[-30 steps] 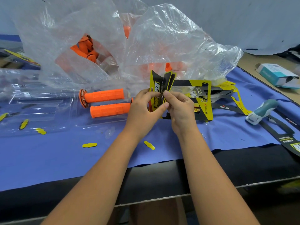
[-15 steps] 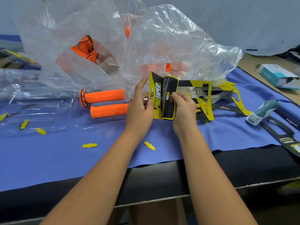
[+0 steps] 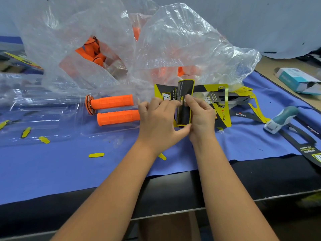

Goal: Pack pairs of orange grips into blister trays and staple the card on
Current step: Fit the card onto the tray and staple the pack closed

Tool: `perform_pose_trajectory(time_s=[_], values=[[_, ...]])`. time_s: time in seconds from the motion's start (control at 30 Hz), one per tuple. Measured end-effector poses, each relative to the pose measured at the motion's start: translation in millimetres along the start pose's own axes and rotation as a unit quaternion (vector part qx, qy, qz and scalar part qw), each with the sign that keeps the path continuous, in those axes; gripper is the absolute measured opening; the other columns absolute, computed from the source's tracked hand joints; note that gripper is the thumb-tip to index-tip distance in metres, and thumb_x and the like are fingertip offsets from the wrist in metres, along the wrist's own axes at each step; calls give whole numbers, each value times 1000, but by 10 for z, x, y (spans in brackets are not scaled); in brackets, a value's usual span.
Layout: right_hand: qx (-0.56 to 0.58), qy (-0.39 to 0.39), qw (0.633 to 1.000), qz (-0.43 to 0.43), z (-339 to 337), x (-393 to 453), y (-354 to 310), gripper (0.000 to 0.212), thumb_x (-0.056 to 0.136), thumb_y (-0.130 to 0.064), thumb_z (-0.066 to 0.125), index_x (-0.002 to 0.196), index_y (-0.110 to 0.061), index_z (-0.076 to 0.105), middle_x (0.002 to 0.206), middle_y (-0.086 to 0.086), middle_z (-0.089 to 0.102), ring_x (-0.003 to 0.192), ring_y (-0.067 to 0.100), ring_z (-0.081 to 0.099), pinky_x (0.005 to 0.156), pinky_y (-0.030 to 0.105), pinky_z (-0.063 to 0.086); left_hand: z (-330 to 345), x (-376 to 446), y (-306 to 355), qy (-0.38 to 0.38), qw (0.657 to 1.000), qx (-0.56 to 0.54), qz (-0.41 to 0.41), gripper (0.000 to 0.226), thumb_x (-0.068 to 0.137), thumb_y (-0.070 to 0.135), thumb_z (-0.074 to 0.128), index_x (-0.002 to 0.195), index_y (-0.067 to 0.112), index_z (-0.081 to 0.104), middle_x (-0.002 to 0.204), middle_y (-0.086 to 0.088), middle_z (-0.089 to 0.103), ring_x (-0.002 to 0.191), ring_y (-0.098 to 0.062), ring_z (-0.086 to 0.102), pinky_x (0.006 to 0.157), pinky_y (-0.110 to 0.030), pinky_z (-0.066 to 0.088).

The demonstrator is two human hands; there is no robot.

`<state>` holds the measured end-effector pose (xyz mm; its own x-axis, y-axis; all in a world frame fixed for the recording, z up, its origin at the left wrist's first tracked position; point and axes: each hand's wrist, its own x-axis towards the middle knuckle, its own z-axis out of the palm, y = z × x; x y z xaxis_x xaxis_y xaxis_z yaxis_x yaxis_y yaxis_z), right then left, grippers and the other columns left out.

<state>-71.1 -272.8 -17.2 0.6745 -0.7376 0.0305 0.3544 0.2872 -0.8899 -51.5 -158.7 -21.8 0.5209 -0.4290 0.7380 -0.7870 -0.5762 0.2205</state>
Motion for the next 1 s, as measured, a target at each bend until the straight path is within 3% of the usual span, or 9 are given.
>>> perform_pose_trajectory(time_s=[0.1, 0.23, 0.3, 0.4, 0.47, 0.57, 0.73, 0.83, 1.0], values=[[-14, 23, 999, -36, -3, -2, -4, 32, 86, -6, 71, 57, -18, 67, 61, -2, 61, 62, 17, 55, 68, 35, 48, 2, 10, -19, -44, 999, 22, -17, 57, 69, 62, 60, 110, 23, 68, 94, 9, 68, 97, -24, 58, 78, -37, 26], [-118, 2, 983, -138, 45, -45, 25, 23, 89, -8, 68, 66, -12, 64, 64, 2, 62, 64, 15, 55, 65, 32, 49, 0, 6, -51, -42, 998, -31, -34, 12, 76, 21, 69, 84, 13, 69, 76, -5, 68, 79, -33, 60, 64, -36, 37], [-203, -3, 957, -209, 60, -91, 46, 27, 92, -14, 63, 66, -9, 57, 63, 1, 55, 63, 11, 49, 61, 31, 42, 1, 18, -74, -43, 994, -69, -78, 6, 83, 13, 65, 79, 8, 67, 75, -12, 66, 76, -36, 59, 57, -37, 39], [-299, 5, 887, -351, 74, -192, 60, 12, 92, -18, 54, 81, -13, 57, 78, -2, 56, 72, 13, 52, 66, 31, 42, 25, 84, -145, -18, 974, -163, -155, 17, 90, 13, 60, 76, 6, 67, 68, -12, 65, 67, -33, 54, 57, -42, 39], [-341, 1, 822, -457, 83, -255, 60, 14, 91, -14, 53, 90, -1, 60, 86, 8, 57, 79, 24, 53, 70, 35, 45, 17, 140, -169, -5, 948, -242, -206, 31, 91, 17, 63, 60, 16, 56, 50, -1, 50, 54, -20, 36, 52, -35, 27], [-395, -39, 742, -540, 114, -324, 60, 14, 86, -8, 52, 82, 4, 58, 80, 16, 55, 76, 31, 47, 67, 39, 38, -6, 207, -125, -19, 902, -342, -261, 38, 82, 20, 69, 50, 18, 47, 48, 3, 34, 55, -12, 26, 49, -31, 24], [-445, -93, 702, -548, 166, -377, 68, 17, 79, -5, 46, 72, 4, 58, 70, 16, 54, 65, 32, 47, 55, 38, 36, -79, 424, -102, 16, 791, -496, -357, 35, 76, 7, 79, 53, 13, 53, 51, -3, 48, 54, -14, 37, 52, -27, 33], [-496, -81, 699, -508, 164, -362, 81, 21, 79, -7, 44, 76, 2, 64, 72, 15, 60, 62, 35, 56, 49, 37, 39, -128, 573, -154, 20, 800, -490, -346, 35, 77, 11, 80, 54, 12, 54, 46, -1, 55, 47, -16, 46, 52, -29, 40], [-510, -44, 733, -447, 172, -332, 47, 26, 81, -11, 45, 86, 3, 66, 90, 18, 66, 79, 38, 61, 65, 41, 50, -108, 588, -148, 20, 830, -454, -324, 43, 77, 16, 81, 51, 12, 47, 54, -15, 49, 56, -20, 41, 54, -32, 35]])
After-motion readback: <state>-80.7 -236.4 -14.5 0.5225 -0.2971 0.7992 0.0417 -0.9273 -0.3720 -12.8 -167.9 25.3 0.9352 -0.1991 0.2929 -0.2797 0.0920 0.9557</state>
